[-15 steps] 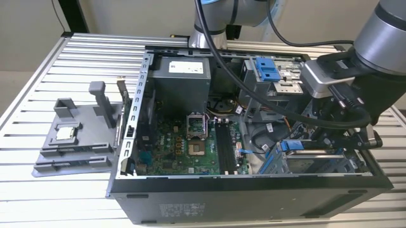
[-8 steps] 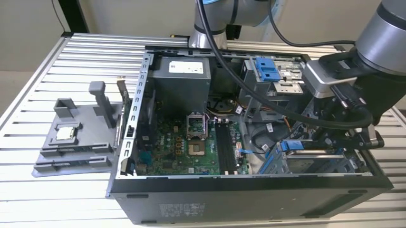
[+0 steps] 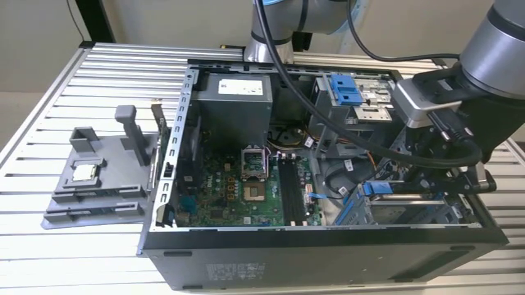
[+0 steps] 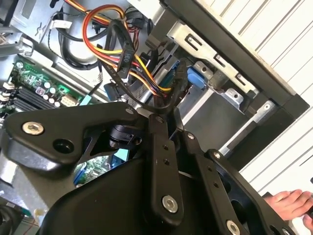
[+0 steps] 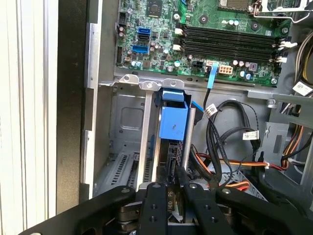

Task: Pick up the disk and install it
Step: 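Insert the first disk wire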

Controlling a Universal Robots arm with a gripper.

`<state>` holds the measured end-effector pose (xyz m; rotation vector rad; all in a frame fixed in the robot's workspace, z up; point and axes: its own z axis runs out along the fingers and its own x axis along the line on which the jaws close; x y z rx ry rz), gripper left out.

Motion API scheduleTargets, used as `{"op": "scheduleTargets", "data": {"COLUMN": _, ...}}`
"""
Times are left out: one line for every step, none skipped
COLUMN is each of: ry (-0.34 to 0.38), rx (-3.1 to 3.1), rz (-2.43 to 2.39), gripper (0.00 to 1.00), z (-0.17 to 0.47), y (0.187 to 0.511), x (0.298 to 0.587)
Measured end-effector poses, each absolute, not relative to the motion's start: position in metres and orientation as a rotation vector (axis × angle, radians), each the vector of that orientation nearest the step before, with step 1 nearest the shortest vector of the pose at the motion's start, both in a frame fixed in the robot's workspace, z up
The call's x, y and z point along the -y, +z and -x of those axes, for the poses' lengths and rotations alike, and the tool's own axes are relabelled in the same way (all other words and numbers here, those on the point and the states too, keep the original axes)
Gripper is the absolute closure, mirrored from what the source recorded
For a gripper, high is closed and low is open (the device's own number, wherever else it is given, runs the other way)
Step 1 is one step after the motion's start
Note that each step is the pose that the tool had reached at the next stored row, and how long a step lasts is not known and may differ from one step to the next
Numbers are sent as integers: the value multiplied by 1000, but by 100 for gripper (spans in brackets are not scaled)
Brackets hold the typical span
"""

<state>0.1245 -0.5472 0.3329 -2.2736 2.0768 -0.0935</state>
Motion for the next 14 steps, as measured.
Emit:
{"op": "scheduleTargets", "data": {"ry": -93, "rx": -2078, "rz": 2275, "gripper": 100, "z": -125, "y": 332, "x": 547}}
{"op": "scheduleTargets", "data": {"ry": -93, "rx": -2079, "rz": 2276, "gripper": 100, "z": -125, "y": 332, "x": 547}}
{"op": "scheduleTargets", "data": {"ry": -92, "rx": -2080, "rz": 2277, "gripper": 100, "z": -125, "y": 331, "x": 547}}
{"op": "scheduleTargets", "data": {"ry": -91, "rx": -2081, "rz": 2278, "gripper": 100, "z": -125, "y": 331, "x": 547}}
{"op": "scheduleTargets", "data": {"ry": -90, "rx": -2082, "rz": 2280, "gripper": 100, "z": -125, "y": 330, "x": 547}}
{"op": "scheduleTargets", "data": {"ry": -89, "rx": -2084, "rz": 2282, "gripper": 100, "z": -125, "y": 330, "x": 547}}
{"op": "scheduleTargets", "data": {"ry": -87, "rx": -2087, "rz": 2286, "gripper": 100, "z": -125, "y": 329, "x": 547}}
{"op": "scheduleTargets", "data": {"ry": -86, "rx": -2090, "rz": 2289, "gripper": 100, "z": -126, "y": 329, "x": 547}}
{"op": "scheduleTargets", "data": {"ry": -85, "rx": -2093, "rz": 2292, "gripper": 100, "z": -126, "y": 329, "x": 547}}
{"op": "scheduleTargets", "data": {"ry": -85, "rx": -2095, "rz": 2295, "gripper": 100, "z": -126, "y": 328, "x": 547}}
{"op": "scheduleTargets", "data": {"ry": -86, "rx": -2096, "rz": 2295, "gripper": 100, "z": -126, "y": 328, "x": 547}}
{"op": "scheduleTargets", "data": {"ry": -87, "rx": -2096, "rz": 2296, "gripper": 100, "z": -126, "y": 328, "x": 547}}
{"op": "scheduleTargets", "data": {"ry": -88, "rx": -2097, "rz": 2297, "gripper": 100, "z": -126, "y": 327, "x": 546}}
{"op": "scheduleTargets", "data": {"ry": -89, "rx": -2098, "rz": 2298, "gripper": 100, "z": -127, "y": 327, "x": 546}}
